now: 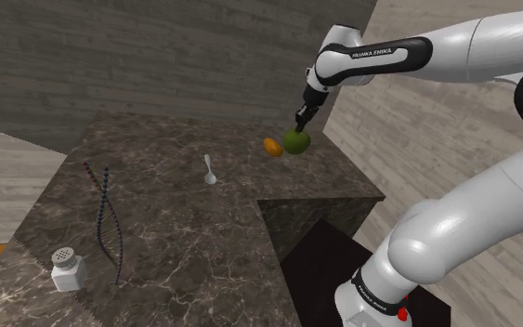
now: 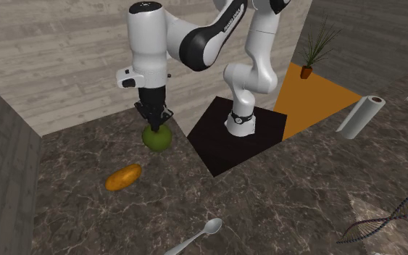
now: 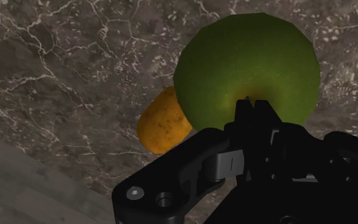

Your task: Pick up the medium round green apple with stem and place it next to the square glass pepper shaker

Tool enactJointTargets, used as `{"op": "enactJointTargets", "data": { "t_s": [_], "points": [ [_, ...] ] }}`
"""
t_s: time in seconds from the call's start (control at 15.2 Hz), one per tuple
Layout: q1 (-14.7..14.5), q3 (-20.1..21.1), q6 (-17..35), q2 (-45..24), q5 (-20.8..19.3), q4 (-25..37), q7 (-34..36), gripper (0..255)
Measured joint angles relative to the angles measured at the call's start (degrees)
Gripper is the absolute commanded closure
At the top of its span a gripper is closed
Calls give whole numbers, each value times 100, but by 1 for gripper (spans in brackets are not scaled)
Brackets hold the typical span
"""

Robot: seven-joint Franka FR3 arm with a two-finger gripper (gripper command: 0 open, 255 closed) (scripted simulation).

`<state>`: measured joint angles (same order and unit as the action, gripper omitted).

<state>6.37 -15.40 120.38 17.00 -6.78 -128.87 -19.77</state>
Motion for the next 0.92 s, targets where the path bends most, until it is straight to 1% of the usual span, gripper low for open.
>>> {"op": "enactJointTargets", "data": {
  "t_s": [0.66, 0.92],
  "points": [
    [-18, 59, -789, 128, 17, 662, -7, 255],
    [-156, 361, -886, 267, 27, 586, 413, 255]
  ]
}}
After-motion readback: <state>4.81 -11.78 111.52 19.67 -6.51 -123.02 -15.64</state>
